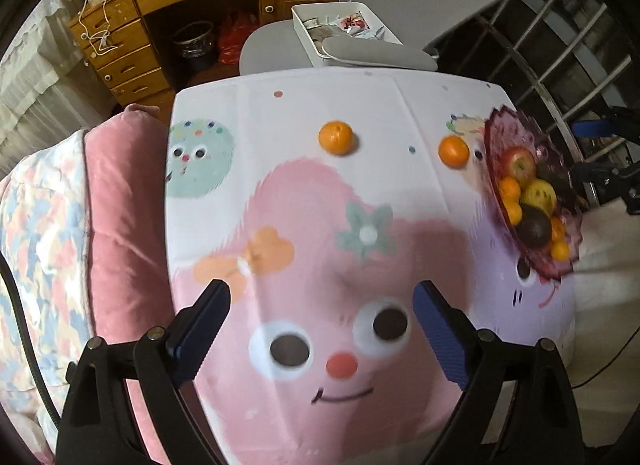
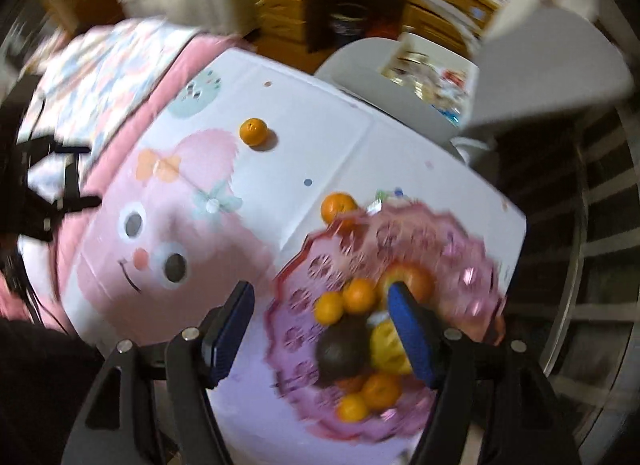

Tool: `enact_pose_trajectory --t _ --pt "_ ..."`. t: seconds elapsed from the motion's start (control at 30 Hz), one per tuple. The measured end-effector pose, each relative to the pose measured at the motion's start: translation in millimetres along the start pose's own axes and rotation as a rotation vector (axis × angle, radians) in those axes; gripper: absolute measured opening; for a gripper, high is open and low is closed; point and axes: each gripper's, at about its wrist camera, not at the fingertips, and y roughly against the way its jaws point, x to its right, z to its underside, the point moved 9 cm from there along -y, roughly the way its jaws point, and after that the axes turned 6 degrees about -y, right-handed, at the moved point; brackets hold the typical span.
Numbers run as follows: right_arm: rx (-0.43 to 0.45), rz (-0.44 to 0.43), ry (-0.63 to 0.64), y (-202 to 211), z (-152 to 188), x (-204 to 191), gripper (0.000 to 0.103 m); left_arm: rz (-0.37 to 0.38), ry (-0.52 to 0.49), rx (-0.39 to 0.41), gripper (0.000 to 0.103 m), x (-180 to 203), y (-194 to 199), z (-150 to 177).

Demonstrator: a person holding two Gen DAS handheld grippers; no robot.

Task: Organize fruits
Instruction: 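Grasp the last orange with the left gripper while the right gripper grasps another, then carry both oranges to the pink bowl and open both grippers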

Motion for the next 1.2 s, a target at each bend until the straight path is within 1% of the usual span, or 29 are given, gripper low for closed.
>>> enact_pose_trajectory --t 0.07,0.13,0.27,0.4,0.57,0.7,0.77,0.87,0.9,0.93,1.03,1.07,1.1,1.13,1.2 --pt "-0.019 0.005 0.065 -13.0 -15.9 4.2 0.07 -0.014 -0.009 0.005 0.092 -0.4 -9.5 -18.0" --pt "-0.03 -0.007 0.101 -25.8 -29.6 7.4 0.07 -0.026 -0.013 0.01 0.092 -0.7 -19.2 -35.0" --pt "-0.061 -0.028 0.141 -55.2 -49.0 9.3 0.07 -0.04 -0.019 0.029 0.092 -1.0 -42.8 -69.0" --pt "-0.105 -0.076 0.174 -87.2 -60.9 5.1 0.07 -0.053 -0.015 0.04 0.092 -4.7 -74.8 -100.2" --pt "-0.177 -0.082 0.234 -119.8 -68.8 2.7 0.07 -0.04 0.018 0.049 0.092 -11.5 -112.2 -122.8" --pt "-0.232 -0.09 0.262 -139.4 -70.0 0.6 0.07 -0.05 0.022 0.04 0.092 -9.2 -135.1 -127.2" --pt "-0.259 -0.065 0.279 -148.2 -68.1 1.1 0.07 -0.058 0.014 0.043 0.092 -5.6 -144.1 -128.5" --pt "-0.297 -0.014 0.277 -159.0 -66.5 4.1 0.07 -0.072 0.01 0.045 0.089 -3.4 -152.2 -128.4" --pt "-0.309 -0.002 0.272 -161.9 -66.1 5.3 0.07 -0.074 0.009 0.043 0.086 -3.4 -155.2 -128.1" --pt "-0.32 0.005 0.269 -164.8 -65.5 5.9 0.07 -0.078 0.011 0.04 0.08 -3.8 -157.4 -127.9" --pt "-0.352 0.006 0.26 -171.1 -63.6 5.7 0.068 -0.077 0.016 0.033 0.07 -3.1 -164.7 -127.6" --pt "-0.37 0.005 0.256 -174.3 -61.8 6.1 0.066 -0.078 0.016 0.035 0.069 -3.7 -165.7 -127.4" --pt "-0.381 0.008 0.257 -176.6 -60.7 6.3 0.062 -0.087 0.018 0.037 0.063 -4.9 -166.9 -127.6" --pt "-0.388 0.006 0.256 -178.4 -60.5 6.3 0.062 -0.092 0.023 0.039 0.057 -5.8 -167.9 -127.0" --pt "-0.394 -0.017 0.244 -179.8 -60.4 3.6 0.053 -0.077 0.035 0.046 0.054 -6.1 -170.2 -127.3"
